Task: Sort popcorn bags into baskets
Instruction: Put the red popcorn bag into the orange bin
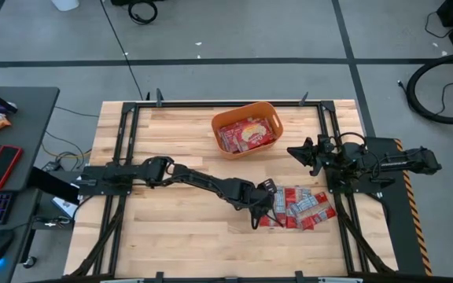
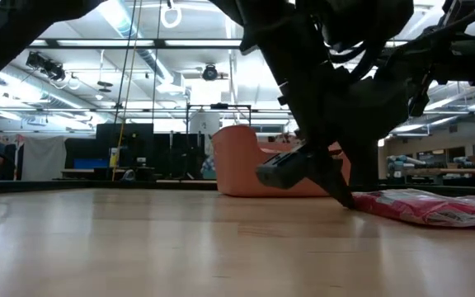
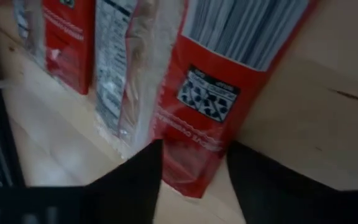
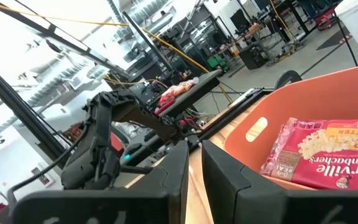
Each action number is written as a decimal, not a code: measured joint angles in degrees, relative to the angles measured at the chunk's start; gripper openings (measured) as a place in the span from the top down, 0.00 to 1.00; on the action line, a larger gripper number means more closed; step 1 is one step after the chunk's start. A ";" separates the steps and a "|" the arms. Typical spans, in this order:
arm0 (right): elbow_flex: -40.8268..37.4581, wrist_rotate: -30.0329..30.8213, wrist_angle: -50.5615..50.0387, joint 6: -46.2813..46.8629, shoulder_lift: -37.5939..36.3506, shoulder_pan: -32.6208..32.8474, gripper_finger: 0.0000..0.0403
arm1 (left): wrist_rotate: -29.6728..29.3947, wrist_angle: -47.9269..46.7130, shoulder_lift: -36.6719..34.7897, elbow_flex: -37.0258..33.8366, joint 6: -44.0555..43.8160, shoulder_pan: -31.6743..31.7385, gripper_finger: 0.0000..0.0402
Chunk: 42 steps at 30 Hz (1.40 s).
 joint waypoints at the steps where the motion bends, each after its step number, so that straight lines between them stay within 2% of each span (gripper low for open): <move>1: 0.02 0.00 0.02 0.00 0.00 0.00 0.87 | 0.49 -0.17 0.02 0.00 0.10 -0.08 0.58; 6: 0.02 0.02 -0.06 0.00 0.00 0.01 0.87 | 1.49 -0.04 -0.14 -0.08 -4.59 -0.13 0.90; 8: 0.02 0.02 0.04 0.00 0.00 0.00 0.87 | 1.64 -0.27 -0.39 -0.11 -9.27 -0.11 0.96; 12: 0.02 0.04 -0.05 0.00 0.00 0.00 0.87 | 3.83 -4.99 -2.58 -0.39 -15.80 0.05 0.98; 19: 0.01 0.04 -0.03 0.00 0.00 0.00 0.87 | 16.19 -13.34 -12.08 -0.37 -32.05 3.32 0.99; 25: 0.01 0.04 -0.03 0.00 0.00 0.01 0.87 | 30.67 -17.23 -19.39 -0.24 -54.81 11.07 0.99; 29: 0.02 0.04 -0.13 0.00 0.00 0.01 0.87 | 38.69 -19.96 -20.06 -0.34 -64.53 17.25 1.00; 36: 0.02 0.04 -0.12 0.00 0.00 0.02 0.87 | 46.76 -20.62 -20.33 -0.28 -72.01 27.41 0.99; 42: 0.02 0.04 0.00 0.00 0.00 0.00 0.87 | 50.98 -22.04 -20.33 -0.28 -72.24 34.79 0.99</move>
